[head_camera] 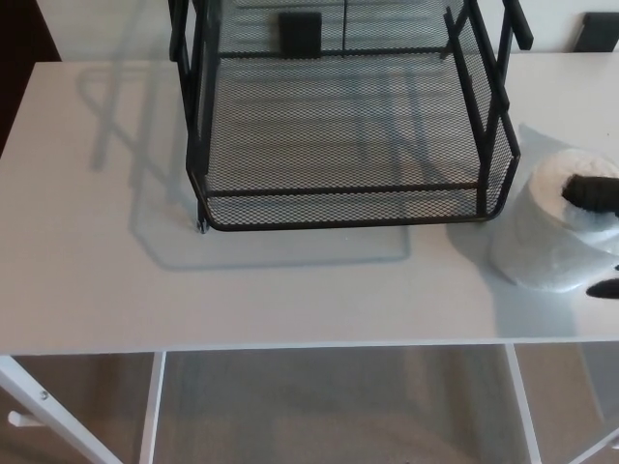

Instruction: The robot walks towards a desk on which a file tray is kept in the middle and a toilet paper roll is kept on its right. The robot uses its right hand to hook on finger in the gap of the roll and grabs it, lifts it and places it on the tray.

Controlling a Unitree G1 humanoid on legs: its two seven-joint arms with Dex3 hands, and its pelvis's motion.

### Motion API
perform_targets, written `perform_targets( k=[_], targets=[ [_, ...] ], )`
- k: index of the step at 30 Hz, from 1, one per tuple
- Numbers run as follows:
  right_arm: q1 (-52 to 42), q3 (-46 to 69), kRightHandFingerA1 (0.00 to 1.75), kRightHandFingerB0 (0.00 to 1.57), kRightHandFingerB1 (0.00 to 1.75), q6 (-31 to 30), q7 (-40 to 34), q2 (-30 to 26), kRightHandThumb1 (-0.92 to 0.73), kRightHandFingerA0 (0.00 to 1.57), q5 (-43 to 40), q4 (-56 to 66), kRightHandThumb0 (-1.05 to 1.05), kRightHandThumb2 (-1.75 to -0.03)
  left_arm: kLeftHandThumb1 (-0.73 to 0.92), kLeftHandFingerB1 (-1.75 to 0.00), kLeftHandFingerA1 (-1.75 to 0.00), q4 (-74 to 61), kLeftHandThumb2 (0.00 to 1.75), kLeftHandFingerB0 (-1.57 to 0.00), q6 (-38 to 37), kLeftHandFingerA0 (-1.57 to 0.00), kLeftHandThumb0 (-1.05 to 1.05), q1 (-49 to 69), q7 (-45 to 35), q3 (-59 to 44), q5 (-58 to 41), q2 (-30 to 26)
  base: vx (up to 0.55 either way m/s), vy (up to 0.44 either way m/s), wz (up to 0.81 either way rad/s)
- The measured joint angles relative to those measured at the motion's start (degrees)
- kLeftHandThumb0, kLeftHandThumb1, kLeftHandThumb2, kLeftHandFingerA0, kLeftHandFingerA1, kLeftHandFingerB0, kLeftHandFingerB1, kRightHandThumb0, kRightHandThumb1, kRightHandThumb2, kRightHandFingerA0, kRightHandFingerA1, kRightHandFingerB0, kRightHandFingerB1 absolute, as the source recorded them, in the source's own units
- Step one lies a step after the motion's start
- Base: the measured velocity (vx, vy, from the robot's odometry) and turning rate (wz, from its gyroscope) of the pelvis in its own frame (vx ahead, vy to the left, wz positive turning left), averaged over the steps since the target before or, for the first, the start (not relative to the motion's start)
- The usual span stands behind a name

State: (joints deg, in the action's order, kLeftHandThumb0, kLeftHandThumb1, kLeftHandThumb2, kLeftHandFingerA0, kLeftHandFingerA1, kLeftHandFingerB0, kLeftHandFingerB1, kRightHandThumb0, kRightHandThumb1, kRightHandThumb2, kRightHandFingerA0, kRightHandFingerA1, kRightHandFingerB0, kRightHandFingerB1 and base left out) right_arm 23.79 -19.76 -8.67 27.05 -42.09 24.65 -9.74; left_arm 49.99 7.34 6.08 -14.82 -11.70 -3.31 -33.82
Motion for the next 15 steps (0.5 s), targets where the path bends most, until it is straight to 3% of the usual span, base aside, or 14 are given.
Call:
perform_targets(
  k=[1,2,5,7,8,15],
  targets=[
    [0.01,-0.01,1.43,0.66,0.45,0.00,-0.79,0.28,-0.61,0.94,0.23,-0.17,-0.27,-0.60,0.91,-0.43,-0.53,0.02,0.69,-0.19,0.00,-0.17,-0.79,-0.04,0.00,0.06,0.02,0.00,0.00,0.000,0.00],
    [0.03,0.00,1.71,0.82,0.62,0.01,-1.76,0.65,-0.67,0.90,0.55,-0.39,-0.22,-0.62,0.92,-0.45,-0.54,0.02,0.71,-0.21,0.00,-0.17,-0.80,-0.08,0.00,0.12,0.04,0.00,0.00,0.000,0.00],
    [0.12,0.00,1.70,0.87,0.68,0.12,-5.36,1.81,-0.65,0.94,1.70,-1.19,-0.18,-0.64,0.92,-0.45,-0.55,-0.03,0.71,-0.22,0.00,-0.17,-0.80,-0.16,0.00,0.35,0.06,0.01,0.00,0.000,0.00],
    [0.12,0.00,1.68,0.89,0.77,0.28,-7.16,2.21,-0.64,0.88,2.17,-1.51,-0.22,-0.66,0.92,-0.45,-0.55,-0.07,0.72,-0.20,0.00,-0.15,-0.80,-0.17,0.00,0.45,0.06,0.02,0.00,0.000,0.00],
    [0.12,-0.02,1.62,0.91,0.75,0.39,-8.21,2.53,-0.63,0.90,2.39,-1.75,-0.19,-0.73,0.92,-0.44,-0.54,-0.13,0.73,-0.19,0.00,-0.15,-0.79,-0.16,0.00,0.51,0.06,0.02,0.00,0.000,0.00],
    [0.11,-0.17,1.61,0.95,0.72,1.95,-14.18,4.36,-0.60,0.94,3.80,-3.79,-0.19,-0.71,0.92,-0.42,-0.52,-0.64,0.70,-0.23,0.00,-0.18,-0.81,-0.16,0.00,0.98,0.07,0.03,0.00,0.000,0.00]
  ],
)
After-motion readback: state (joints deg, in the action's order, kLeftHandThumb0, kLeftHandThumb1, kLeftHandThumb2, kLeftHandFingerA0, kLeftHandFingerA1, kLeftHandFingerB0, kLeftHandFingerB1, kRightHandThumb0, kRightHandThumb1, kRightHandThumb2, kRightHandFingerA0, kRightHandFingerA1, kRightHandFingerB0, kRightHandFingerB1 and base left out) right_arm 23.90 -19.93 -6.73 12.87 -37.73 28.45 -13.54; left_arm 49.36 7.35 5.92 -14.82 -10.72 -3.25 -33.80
